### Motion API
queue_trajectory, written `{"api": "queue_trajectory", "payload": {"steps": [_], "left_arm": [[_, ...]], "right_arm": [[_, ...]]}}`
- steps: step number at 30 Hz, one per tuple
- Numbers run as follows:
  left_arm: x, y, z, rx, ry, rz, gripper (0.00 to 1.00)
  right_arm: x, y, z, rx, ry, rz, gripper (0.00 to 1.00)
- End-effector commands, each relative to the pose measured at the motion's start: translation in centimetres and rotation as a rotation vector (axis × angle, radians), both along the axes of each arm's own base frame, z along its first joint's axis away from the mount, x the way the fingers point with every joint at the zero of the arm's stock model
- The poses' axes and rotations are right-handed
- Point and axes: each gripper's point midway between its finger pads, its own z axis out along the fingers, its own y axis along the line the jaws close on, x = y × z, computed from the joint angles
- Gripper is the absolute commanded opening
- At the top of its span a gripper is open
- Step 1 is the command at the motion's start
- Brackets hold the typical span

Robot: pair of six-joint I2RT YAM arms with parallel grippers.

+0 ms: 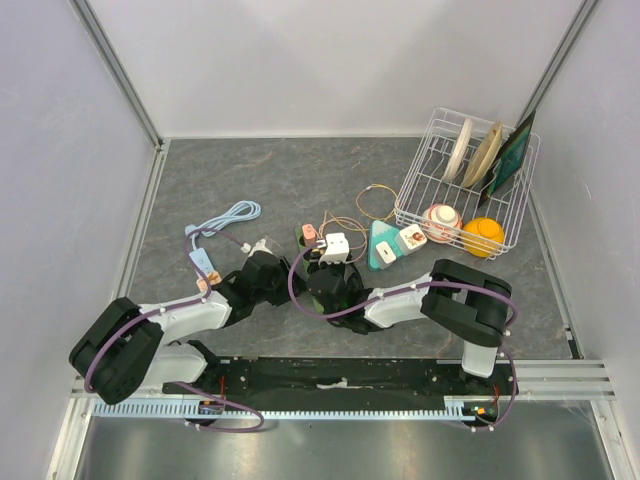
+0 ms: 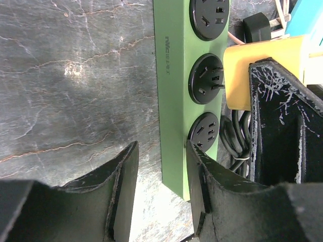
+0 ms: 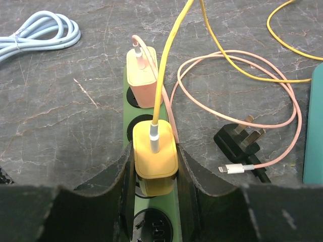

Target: Insert the plug

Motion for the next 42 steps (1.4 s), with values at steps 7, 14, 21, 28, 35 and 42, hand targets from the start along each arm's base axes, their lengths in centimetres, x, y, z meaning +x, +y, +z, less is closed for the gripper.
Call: {"api": "queue_trajectory", "payload": {"steps": [7, 14, 21, 28, 35, 42], "left_arm": [[1.4, -1.5, 2.1, -0.082, -0.038, 0.010, 0.48], [1.3, -1.0, 3.1, -0.099, -0.052, 0.039, 0.48], [0.5, 2.8, 4.5, -0.074, -0.114, 0.170, 0.47], [0.2, 5.8, 6.2, -0.078, -0.203, 0.278, 0.47], [0.1, 6.5, 6.4, -0.068, -0.214, 0.301, 0.47], [0.1, 6.5, 6.2, -0.058, -0.211, 0.295, 0.47]], "right_arm": [[0.0, -0.6, -0.9, -0.014, 0.004, -0.017, 0.00], [-1.8, 0.1, -4.4, -0.097, 0.037, 0.040, 0.00], [-4.4, 0.5, -6.2, -0.206, 0.066, 0.039, 0.00], [-5.9, -0.3, -8.7, -0.220, 0.146, 0.059, 0.00], [-6.5, -0.2, -10.4, -0.272, 0.208, 0.078, 0.00], [-6.2, 0.4, -9.2, -0.290, 0.186, 0.101, 0.00]]}}
